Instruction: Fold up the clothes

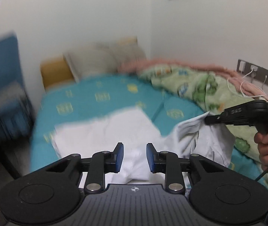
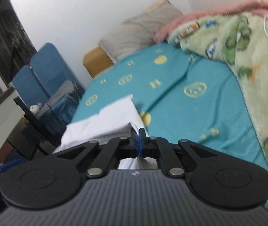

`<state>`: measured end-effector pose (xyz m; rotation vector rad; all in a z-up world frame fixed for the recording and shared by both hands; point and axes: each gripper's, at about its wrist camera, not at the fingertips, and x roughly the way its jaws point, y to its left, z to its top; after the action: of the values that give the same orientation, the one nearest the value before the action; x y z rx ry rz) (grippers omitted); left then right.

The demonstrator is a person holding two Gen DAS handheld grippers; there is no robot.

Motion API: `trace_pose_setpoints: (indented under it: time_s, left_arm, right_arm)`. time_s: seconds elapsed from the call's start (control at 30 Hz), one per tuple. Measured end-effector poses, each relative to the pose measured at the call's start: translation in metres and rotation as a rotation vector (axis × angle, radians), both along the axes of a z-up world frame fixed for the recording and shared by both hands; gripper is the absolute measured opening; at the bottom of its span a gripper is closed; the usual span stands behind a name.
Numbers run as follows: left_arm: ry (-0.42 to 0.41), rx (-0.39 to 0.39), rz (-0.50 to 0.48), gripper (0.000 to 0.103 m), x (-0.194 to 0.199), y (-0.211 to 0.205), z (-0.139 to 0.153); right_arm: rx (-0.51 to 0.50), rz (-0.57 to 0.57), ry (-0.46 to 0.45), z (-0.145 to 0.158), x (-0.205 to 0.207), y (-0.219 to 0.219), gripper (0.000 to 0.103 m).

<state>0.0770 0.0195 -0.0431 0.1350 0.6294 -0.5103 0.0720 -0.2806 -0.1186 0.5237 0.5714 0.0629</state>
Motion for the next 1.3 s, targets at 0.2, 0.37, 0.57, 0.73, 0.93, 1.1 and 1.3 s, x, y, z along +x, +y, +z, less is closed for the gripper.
trace_pose_setpoints:
  time_s: [0.2,0.37,0.57,0.73,0.93,1.1,1.3]
  left_arm:
    - [0.046,-0.027,-0.162,0.041,0.012,0.012,-0.005]
    - [-0.059,0.196,-0.355,0.063,-0.034,-0.023,-0.03]
    - [-0.105,0.533,-0.285,0.049,-0.019,-0.05,-0.08]
    - [0.118,0.141,-0.164,0.008,0.038,-0.004,-0.048]
    - [0.301,-0.211,-0.054,0.008,0.126,0.038,-0.033]
    - [0.303,-0.235,0.068,0.014,0.175,0.037,-0.054]
    - [0.175,-0.107,0.11,0.038,0.156,0.019,-0.069]
  right_arm:
    - [0.017,-0.014,0.029,-0.005,0.003,-0.005,0.005]
    - [0.002,-0.014,0.038,-0.007,0.009,-0.006,0.005]
    - [0.015,-0.012,0.05,-0.008,0.007,-0.011,0.005]
    - [-0.03,0.026,0.118,-0.018,0.019,-0.005,0.005]
    - [-0.086,0.073,0.201,-0.031,0.035,0.002,0.007]
    - [-0.127,0.125,0.235,-0.042,0.047,0.011,0.008]
    - [-0.124,0.105,0.228,-0.043,0.052,0.012,0.026]
